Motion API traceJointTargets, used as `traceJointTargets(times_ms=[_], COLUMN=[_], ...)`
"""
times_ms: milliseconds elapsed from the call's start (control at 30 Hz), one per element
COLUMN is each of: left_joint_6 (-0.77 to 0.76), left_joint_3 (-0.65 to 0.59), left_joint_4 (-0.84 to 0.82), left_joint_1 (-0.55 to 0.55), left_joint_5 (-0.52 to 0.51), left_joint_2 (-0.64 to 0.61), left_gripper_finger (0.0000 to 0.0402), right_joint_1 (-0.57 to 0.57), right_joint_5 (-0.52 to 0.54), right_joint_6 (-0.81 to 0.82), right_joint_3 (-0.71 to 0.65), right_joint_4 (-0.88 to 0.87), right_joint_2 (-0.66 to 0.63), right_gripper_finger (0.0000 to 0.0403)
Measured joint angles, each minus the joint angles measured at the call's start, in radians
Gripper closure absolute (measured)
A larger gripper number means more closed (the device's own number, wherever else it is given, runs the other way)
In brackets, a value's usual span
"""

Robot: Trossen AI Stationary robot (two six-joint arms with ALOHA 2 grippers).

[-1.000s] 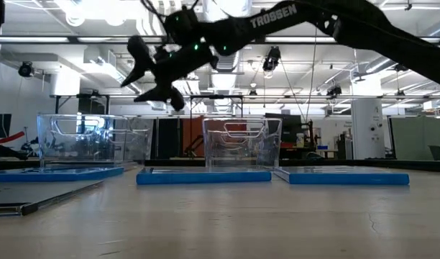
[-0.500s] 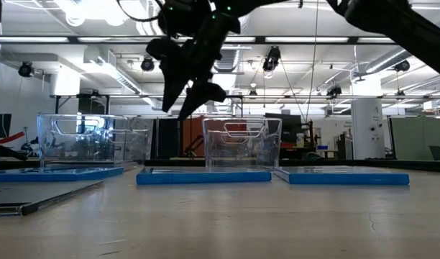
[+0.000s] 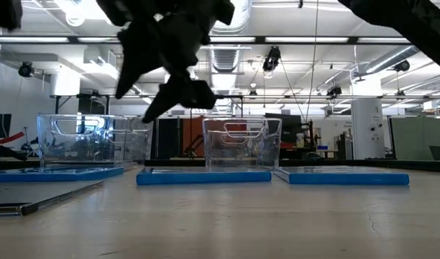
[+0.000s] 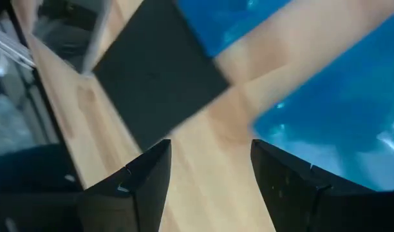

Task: Pick & place jewel cases by type
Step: Put the black CD case into the left transparent bin

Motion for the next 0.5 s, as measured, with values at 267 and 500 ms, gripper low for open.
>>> traceJointTargets(times_ms=[267, 500], left_joint_6=[-0.142, -0.143], left_joint_3=[-0.217, -0.249], left_joint_4=[0.379, 0.392], left_joint_1=[0.0, 0.0], left_joint_5=[0.016, 0.017], left_joint_2=[0.059, 0.122], left_gripper_finger=[0.0307, 0.0307], right_joint_1=[0.042, 0.061], right_joint_5=[-0.024, -0.031], right_joint_6=[0.252, 0.333], right_joint_3=[-0.003, -0.005], right_joint_4=[0.127, 0.159], right_joint_2=[0.095, 0.15], right_gripper_finger=[0.0195, 0.0195])
